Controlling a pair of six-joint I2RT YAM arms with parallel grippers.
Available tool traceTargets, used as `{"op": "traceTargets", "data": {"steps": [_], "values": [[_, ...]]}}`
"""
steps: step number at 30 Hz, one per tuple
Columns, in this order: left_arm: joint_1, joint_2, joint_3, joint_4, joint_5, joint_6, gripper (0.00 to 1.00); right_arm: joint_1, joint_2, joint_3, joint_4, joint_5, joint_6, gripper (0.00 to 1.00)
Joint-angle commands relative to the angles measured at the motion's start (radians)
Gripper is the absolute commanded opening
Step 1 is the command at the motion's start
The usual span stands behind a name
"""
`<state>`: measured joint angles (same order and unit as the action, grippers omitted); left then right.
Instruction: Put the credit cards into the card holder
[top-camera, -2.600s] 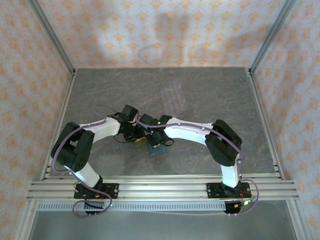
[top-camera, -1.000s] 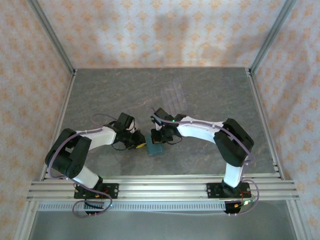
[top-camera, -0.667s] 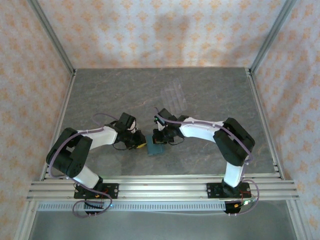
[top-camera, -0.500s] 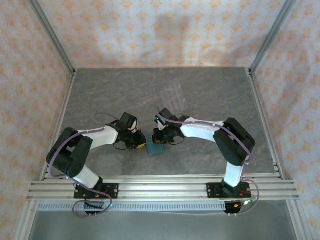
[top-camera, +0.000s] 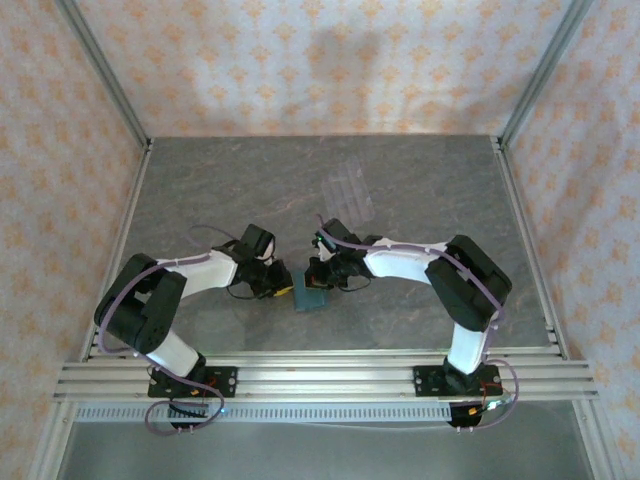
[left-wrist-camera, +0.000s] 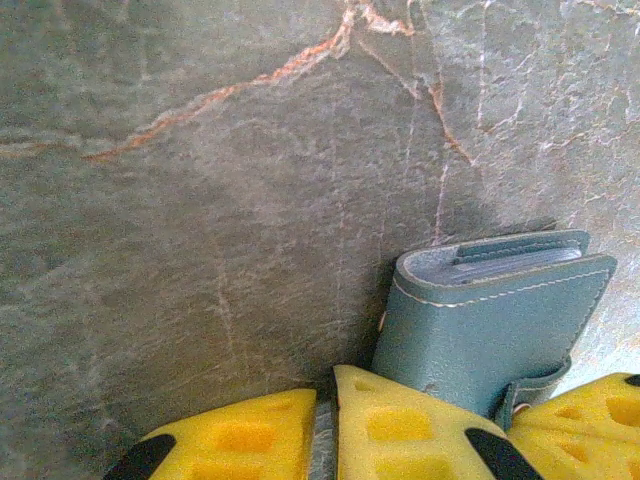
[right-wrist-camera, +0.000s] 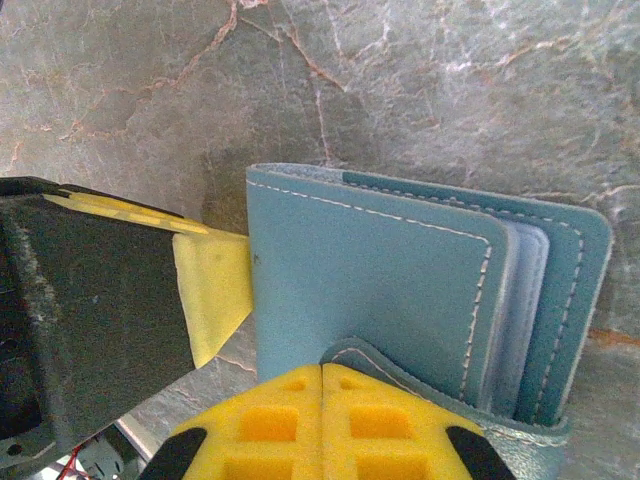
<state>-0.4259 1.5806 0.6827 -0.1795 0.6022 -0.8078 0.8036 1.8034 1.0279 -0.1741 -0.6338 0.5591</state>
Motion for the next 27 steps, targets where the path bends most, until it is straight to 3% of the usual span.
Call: {"op": "traceTargets", "data": {"steps": [1, 18, 27], "values": [[-0.057, 0.076, 0.012, 0.105, 0.02, -0.005, 0.14, -0.001, -0.022, -0.032, 0.034, -0.027, 0.024, 0.0], [-0.056, 0.076, 0.017, 0.095, 0.005, -0.004, 0.14, -0.023, 0.03, -0.122, 0.035, -0.01, 0.05, 0.0], [-0.057, 0.075, 0.035, 0.076, -0.004, -0.002, 0.14, -0.024, 0.082, -0.227, 0.118, 0.038, 0.081, 0.0]]}}
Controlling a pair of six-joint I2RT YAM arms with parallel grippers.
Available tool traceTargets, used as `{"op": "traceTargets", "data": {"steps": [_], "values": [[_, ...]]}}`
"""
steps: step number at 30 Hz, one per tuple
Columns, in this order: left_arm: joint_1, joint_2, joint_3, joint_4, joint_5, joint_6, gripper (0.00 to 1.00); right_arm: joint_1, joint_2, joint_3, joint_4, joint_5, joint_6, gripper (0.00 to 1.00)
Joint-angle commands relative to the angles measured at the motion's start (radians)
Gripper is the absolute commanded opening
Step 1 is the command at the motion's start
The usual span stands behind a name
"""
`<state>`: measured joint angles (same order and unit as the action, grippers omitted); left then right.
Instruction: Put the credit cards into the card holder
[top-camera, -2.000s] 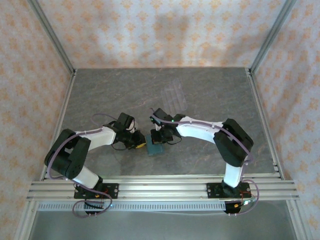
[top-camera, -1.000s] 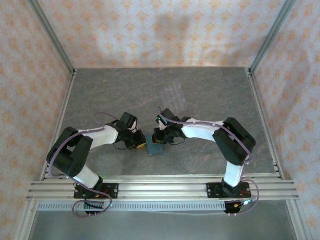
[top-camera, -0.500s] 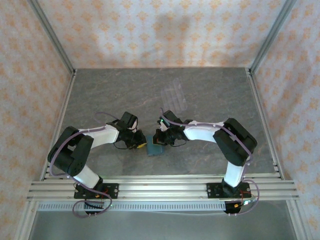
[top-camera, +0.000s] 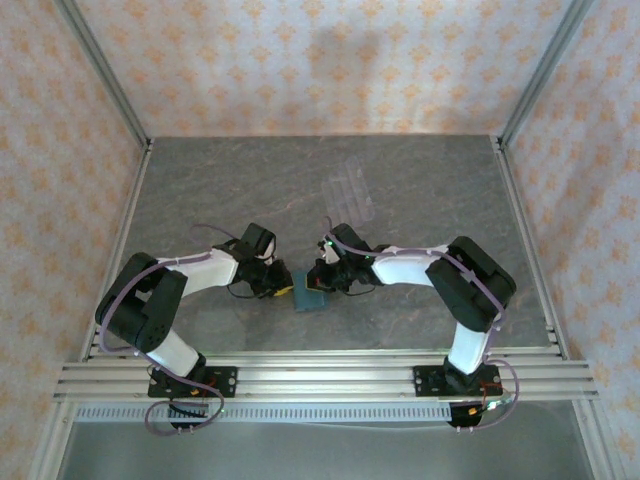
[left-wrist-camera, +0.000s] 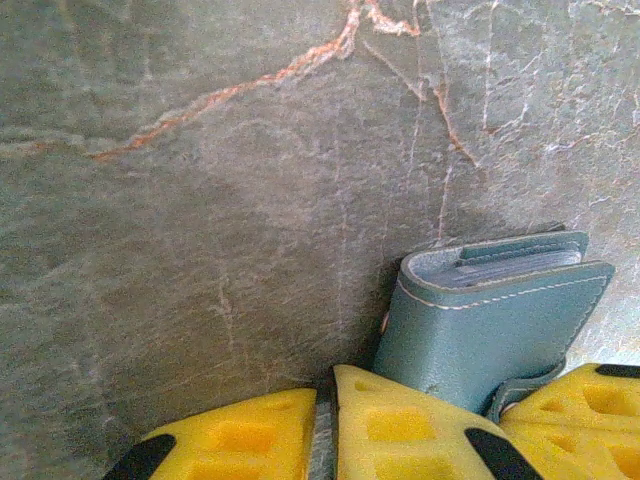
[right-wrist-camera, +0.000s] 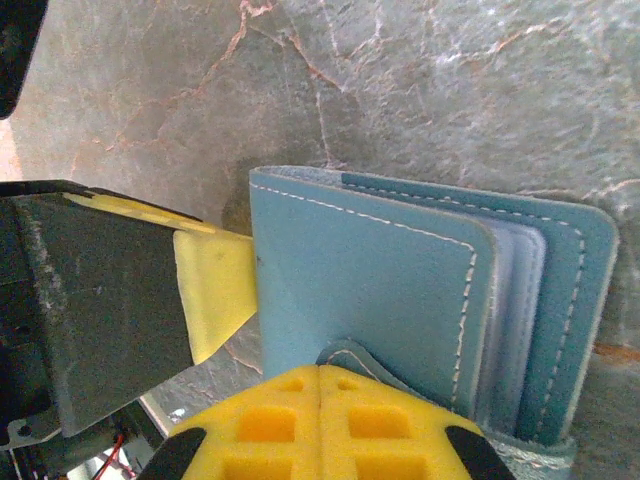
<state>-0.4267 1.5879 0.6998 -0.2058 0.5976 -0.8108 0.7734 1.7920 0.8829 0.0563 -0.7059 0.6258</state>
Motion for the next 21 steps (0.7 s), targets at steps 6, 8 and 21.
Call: {"op": "traceTargets", "data": {"steps": [6, 8, 21], "values": [[-0.055, 0.066, 0.025, 0.089, -0.011, 0.001, 0.14, 0.006, 0.125, -0.087, -0.17, 0.186, -0.001, 0.0], [-0.057, 0.062, 0.026, 0.087, -0.015, 0.001, 0.14, 0.006, 0.093, -0.08, -0.169, 0.184, -0.004, 0.0], [-0.083, 0.083, 0.021, 0.121, -0.033, -0.013, 0.14, -0.024, -0.019, 0.016, 0.026, -0.09, 0.128, 0.0]]}}
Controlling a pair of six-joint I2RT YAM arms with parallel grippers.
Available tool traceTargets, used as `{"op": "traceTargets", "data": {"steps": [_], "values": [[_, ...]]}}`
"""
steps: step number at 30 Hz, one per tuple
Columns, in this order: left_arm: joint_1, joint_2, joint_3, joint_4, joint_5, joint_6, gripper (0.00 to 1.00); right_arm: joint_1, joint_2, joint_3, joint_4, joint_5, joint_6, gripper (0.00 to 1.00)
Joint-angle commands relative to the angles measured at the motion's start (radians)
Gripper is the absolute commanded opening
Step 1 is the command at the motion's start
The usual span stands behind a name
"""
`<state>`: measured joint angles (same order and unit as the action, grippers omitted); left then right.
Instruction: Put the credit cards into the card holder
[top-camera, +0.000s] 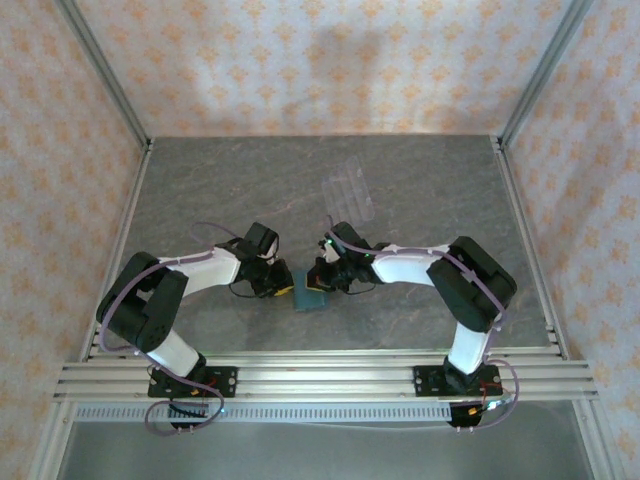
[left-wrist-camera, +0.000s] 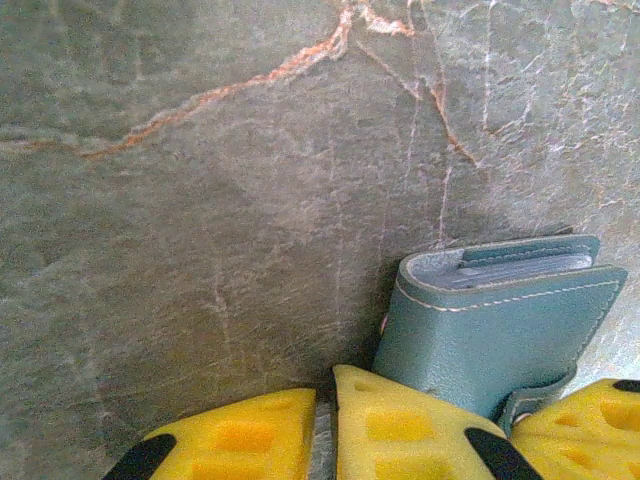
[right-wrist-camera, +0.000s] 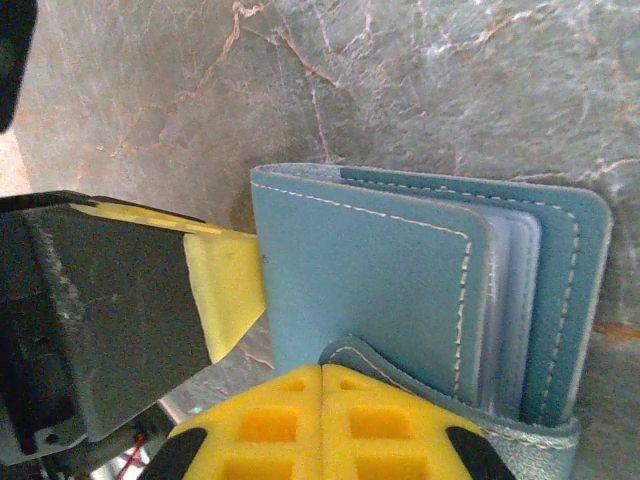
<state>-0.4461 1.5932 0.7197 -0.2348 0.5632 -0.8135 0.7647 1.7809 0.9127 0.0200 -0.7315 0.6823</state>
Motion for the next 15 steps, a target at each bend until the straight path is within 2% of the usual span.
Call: {"op": "traceTargets", "data": {"steps": [1, 6, 15], "values": [[-0.066, 0.082, 0.002, 0.152, 0.003, -0.01, 0.14, -0.024, -0.007, -0.028, 0.111, -0.084, 0.101, 0.0], [-0.071, 0.102, 0.001, 0.167, 0.005, -0.013, 0.14, -0.038, 0.022, -0.063, 0.301, -0.149, 0.212, 0.0], [-0.075, 0.122, 0.008, 0.176, 0.009, -0.016, 0.14, -0.048, 0.044, -0.115, 0.482, -0.215, 0.313, 0.0]]}}
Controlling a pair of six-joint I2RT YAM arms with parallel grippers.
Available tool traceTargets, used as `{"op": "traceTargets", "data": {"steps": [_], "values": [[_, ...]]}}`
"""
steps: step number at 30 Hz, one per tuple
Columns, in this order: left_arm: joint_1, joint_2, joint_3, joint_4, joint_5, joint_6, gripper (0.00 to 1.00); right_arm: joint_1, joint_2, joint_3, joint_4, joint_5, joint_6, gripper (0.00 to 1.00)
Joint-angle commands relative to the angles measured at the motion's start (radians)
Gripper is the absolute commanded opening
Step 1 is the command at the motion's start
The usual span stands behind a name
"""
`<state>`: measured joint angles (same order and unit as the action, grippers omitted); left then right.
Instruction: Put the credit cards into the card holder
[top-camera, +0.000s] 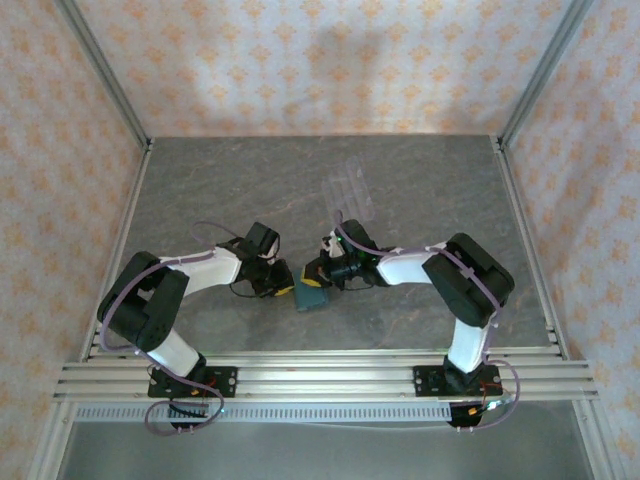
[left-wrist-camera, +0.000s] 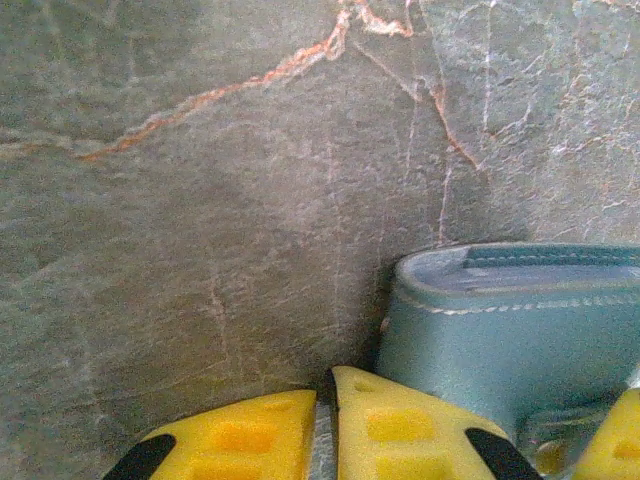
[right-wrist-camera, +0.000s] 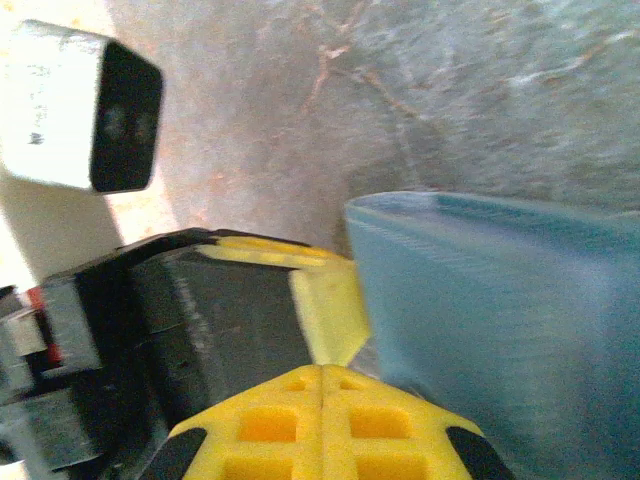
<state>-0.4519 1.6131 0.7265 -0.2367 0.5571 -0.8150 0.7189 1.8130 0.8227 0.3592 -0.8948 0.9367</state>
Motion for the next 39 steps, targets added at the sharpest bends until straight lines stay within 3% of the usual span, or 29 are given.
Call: {"op": "traceTargets", "data": {"steps": [1, 10, 16, 21, 25, 39], "values": [[-0.068, 0.102, 0.003, 0.177, 0.015, -0.013, 0.14, -0.004, 0.01, -0.037, 0.158, -0.055, 0.067, 0.0], [-0.068, 0.112, 0.012, 0.17, 0.016, -0.009, 0.14, -0.04, -0.068, -0.076, 0.029, -0.04, -0.02, 0.0], [-0.068, 0.114, 0.019, 0.166, 0.013, -0.008, 0.14, -0.032, -0.191, 0.108, -0.477, 0.137, -0.305, 0.01], [-0.07, 0.114, 0.02, 0.162, 0.009, -0.005, 0.14, 0.018, -0.135, 0.318, -0.876, 0.392, -0.479, 0.22], [-0.07, 0.111, 0.019, 0.154, 0.001, -0.005, 0.14, 0.112, -0.019, 0.492, -1.119, 0.617, -0.548, 0.3], [-0.063, 0.11, -0.005, 0.188, 0.017, -0.03, 0.14, 0.231, 0.067, 0.592, -1.18, 0.71, -0.533, 0.34]]}}
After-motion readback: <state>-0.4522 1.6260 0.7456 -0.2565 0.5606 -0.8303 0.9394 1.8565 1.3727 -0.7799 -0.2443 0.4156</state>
